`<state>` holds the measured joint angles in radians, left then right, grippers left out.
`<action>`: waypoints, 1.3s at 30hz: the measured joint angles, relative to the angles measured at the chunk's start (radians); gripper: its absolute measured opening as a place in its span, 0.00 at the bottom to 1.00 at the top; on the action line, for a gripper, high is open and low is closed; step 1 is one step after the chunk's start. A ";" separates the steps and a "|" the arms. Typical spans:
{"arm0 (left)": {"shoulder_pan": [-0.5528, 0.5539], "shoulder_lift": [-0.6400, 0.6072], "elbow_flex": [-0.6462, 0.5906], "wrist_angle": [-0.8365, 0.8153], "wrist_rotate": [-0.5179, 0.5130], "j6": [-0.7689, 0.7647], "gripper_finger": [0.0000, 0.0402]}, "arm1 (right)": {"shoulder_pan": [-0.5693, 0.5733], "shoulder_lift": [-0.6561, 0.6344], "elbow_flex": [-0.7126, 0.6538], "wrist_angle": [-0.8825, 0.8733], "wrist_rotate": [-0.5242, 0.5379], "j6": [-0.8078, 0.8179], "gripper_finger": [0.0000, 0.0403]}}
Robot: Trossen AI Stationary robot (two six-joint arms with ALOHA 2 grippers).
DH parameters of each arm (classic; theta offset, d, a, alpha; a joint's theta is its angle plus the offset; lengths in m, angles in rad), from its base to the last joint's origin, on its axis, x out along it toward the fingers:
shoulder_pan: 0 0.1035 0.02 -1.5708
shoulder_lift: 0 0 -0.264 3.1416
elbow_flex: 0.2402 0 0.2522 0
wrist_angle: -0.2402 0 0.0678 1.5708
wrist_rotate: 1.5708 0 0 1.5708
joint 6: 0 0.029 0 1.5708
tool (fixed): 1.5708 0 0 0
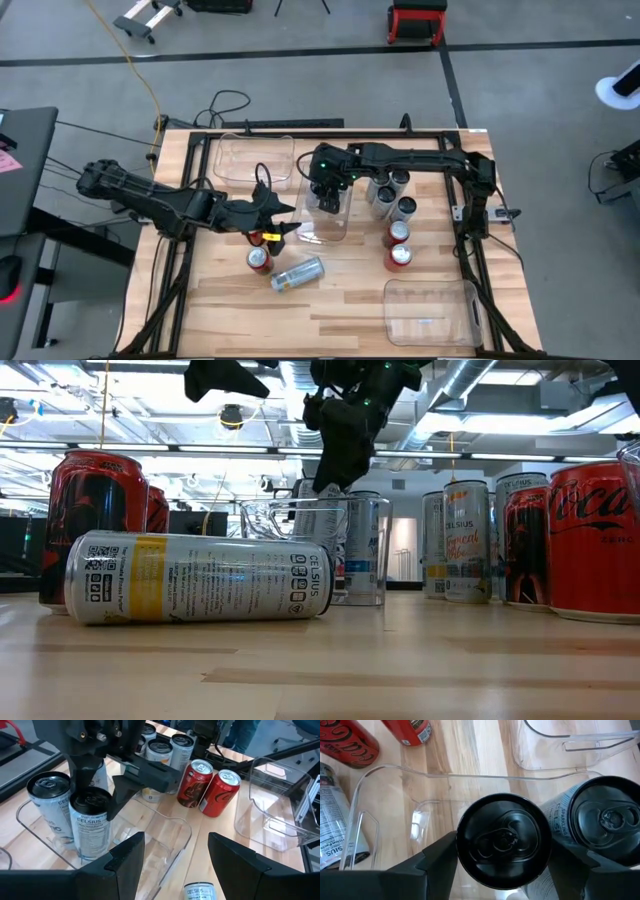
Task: Sort soda cans
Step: Put the white blue soda can into the middle transparent bin
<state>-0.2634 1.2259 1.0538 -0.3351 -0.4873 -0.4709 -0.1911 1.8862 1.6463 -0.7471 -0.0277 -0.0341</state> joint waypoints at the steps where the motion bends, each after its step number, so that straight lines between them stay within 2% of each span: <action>1: 0.000 0.000 0.000 -0.002 0.000 0.000 0.53 | 0.001 0.000 0.000 0.000 0.000 0.000 0.70; 11: 0.000 0.000 0.000 -0.046 0.001 -0.045 0.53 | 0.014 -0.002 0.037 -0.012 0.001 0.031 0.82; 16: 0.000 0.000 0.000 -0.060 0.003 -0.073 0.53 | 0.021 -0.002 0.113 -0.051 0.001 0.046 0.88; 19: 0.000 0.000 0.000 -0.073 0.023 -0.076 0.53 | 0.022 -0.004 0.181 -0.118 0.003 0.109 0.90; 26: 0.000 0.000 0.000 -0.107 0.027 -0.073 0.53 | 0.048 -0.004 0.327 -0.275 0.012 0.203 0.90; 29: 0.000 0.000 0.000 -0.121 0.027 -0.073 0.53 | 0.076 -0.008 0.370 -0.384 0.050 0.220 0.89; 33: -0.001 0.000 0.000 -0.128 0.029 -0.075 0.53 | 0.124 -0.057 0.372 -0.491 0.124 0.266 0.88; 39: -0.001 0.000 0.000 -0.127 0.029 -0.061 0.53 | 0.192 -0.167 0.373 -0.606 0.163 0.390 0.83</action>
<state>-0.2642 1.2263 1.0538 -0.4622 -0.4587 -0.5324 0.0012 1.7193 2.0193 -1.3535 0.1355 0.3563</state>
